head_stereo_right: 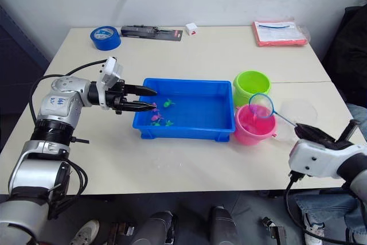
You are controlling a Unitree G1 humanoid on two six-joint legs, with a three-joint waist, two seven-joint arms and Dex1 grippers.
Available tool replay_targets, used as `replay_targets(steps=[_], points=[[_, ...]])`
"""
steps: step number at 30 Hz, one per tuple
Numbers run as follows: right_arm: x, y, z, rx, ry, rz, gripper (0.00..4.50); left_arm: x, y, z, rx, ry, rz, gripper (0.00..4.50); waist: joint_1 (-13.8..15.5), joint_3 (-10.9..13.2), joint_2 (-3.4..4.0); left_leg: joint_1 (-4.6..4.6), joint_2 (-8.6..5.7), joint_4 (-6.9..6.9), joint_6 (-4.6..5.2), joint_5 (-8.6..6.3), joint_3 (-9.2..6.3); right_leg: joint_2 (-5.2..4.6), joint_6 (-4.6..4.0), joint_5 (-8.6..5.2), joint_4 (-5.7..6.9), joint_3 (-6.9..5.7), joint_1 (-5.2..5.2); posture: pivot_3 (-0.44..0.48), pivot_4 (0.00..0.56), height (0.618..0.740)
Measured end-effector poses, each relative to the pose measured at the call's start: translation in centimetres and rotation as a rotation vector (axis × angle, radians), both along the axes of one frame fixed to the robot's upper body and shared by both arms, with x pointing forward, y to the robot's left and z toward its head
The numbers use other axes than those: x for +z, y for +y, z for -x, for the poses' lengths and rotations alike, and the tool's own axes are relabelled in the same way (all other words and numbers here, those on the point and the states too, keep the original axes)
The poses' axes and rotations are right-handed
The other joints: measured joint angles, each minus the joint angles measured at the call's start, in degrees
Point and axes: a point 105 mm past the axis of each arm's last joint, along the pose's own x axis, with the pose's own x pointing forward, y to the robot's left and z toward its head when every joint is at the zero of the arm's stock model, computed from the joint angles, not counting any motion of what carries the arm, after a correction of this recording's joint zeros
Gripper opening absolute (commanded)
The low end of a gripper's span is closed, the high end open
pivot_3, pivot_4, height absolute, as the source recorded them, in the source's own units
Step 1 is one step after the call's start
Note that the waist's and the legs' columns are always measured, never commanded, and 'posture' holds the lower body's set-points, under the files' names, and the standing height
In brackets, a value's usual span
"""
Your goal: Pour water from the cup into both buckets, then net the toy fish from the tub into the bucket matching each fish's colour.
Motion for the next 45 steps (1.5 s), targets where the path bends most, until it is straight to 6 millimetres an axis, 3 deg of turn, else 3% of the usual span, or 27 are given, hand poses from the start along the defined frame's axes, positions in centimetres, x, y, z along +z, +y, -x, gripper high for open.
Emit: replay_targets(steps=[11,15,20,22,26,30,33,40,45], points=[[0.5,-0.6,0.2,0.054,-0.054,0.119,0.80,0.0,0.0,0.0,0.000,0.001,0.000,2.79,-0.1,0.0,0.00,0.05,0.02,-0.01,0.00,0.00,0.02,0.02,0.00,0.00,0.01,0.00,0.02,0.000,0.150,0.737],[2.2,-0.4,-0.4,0.051,-0.108,0.079,0.80,0.0,0.1,0.0,0.003,0.001,0.001,2.79,-0.2,0.0,0.00,0.07,0.03,0.00,0.00,0.00,0.04,0.00,0.00,0.00,0.01,0.00,0.04,0.000,0.150,0.737],[7.4,1.9,-2.8,0.092,-0.183,-0.095,0.80,0.2,1.0,-0.3,0.053,-0.005,0.002,2.79,-1.1,0.0,-0.01,0.19,0.17,0.01,-0.03,0.00,0.09,-0.06,0.00,0.00,0.01,-0.02,0.11,0.000,0.150,0.737],[8.2,3.7,-4.0,0.132,-0.105,-0.238,0.80,0.4,1.7,-0.6,0.097,-0.021,-0.008,2.79,-1.4,0.0,0.00,0.17,0.21,-0.01,-0.07,0.01,-0.05,-0.07,0.00,0.00,0.00,0.01,0.10,0.000,0.150,0.737],[6.9,6.5,-6.3,0.156,0.143,-0.473,0.80,1.0,4.4,-0.8,0.213,-0.054,-0.026,2.79,-1.6,0.0,-0.01,0.11,0.21,-0.04,-0.10,0.00,-0.14,-0.11,0.00,0.00,-0.04,0.05,0.02,0.000,0.150,0.737],[5.0,9.5,-9.1,0.147,0.423,-0.677,0.80,-0.1,8.4,0.6,0.342,-0.014,-0.072,2.79,-2.2,0.0,-0.02,0.08,0.17,-0.04,-0.10,0.00,-0.25,-0.16,-0.01,0.00,-0.06,0.22,-0.01,0.000,0.150,0.737],[3.3,11.6,-10.2,0.133,0.610,-0.761,0.80,-0.6,9.9,2.2,0.395,0.021,-0.084,2.79,-2.1,0.0,-0.02,-0.02,0.13,-0.03,-0.10,0.00,-0.31,-0.21,-0.01,0.00,-0.05,0.21,-0.08,0.000,0.150,0.737],[3.1,15.6,-11.3,0.105,0.895,-0.867,0.80,-0.2,10.8,4.5,0.460,0.026,-0.068,2.79,-1.5,0.0,-0.01,-0.07,0.04,0.00,-0.09,-0.01,-0.44,-0.27,-0.01,0.00,-0.02,0.15,-0.08,0.000,0.150,0.737],[2.8,16.4,-11.1,0.058,1.029,-0.876,0.80,-0.3,10.5,5.4,0.477,0.026,-0.055,2.79,-1.5,0.0,-0.01,-0.08,0.04,-0.02,-0.09,-0.01,-0.45,-0.27,-0.01,0.00,-0.03,0.12,-0.10,0.000,0.150,0.737]])
